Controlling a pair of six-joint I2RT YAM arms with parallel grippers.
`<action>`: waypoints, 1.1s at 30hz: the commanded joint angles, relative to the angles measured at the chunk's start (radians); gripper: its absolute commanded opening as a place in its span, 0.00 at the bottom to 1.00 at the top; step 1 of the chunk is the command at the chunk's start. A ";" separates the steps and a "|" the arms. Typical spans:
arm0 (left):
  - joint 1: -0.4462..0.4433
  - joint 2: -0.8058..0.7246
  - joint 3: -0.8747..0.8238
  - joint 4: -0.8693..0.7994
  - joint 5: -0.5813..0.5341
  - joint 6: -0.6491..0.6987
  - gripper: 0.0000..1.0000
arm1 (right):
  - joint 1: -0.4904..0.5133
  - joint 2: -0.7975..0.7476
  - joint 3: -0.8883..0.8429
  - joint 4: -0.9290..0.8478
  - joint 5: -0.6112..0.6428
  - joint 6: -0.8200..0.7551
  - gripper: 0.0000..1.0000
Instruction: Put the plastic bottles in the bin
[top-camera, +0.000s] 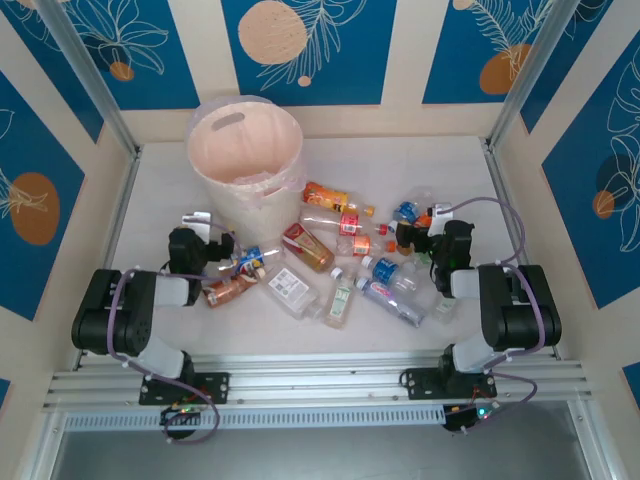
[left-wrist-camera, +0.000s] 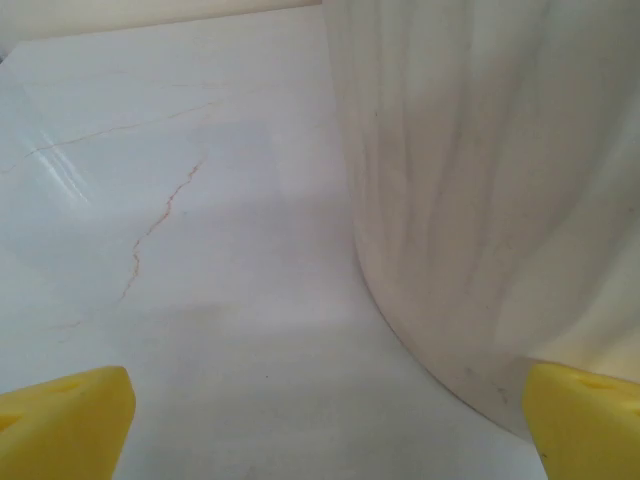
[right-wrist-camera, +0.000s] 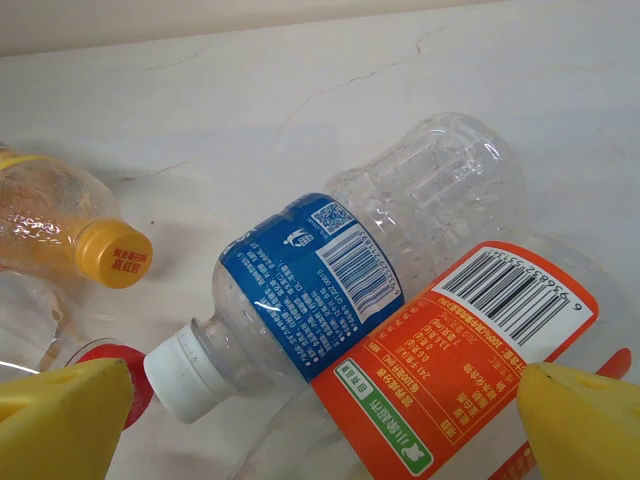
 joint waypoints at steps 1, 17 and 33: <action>0.000 -0.003 0.012 0.013 0.020 0.012 1.00 | 0.002 0.001 0.015 0.007 -0.016 -0.006 0.99; 0.000 -0.002 0.012 0.012 0.020 0.012 0.99 | 0.001 0.001 0.014 0.007 -0.016 -0.007 0.99; 0.005 -0.193 0.067 -0.228 0.039 0.015 1.00 | 0.002 -0.112 0.071 -0.185 0.014 -0.002 0.99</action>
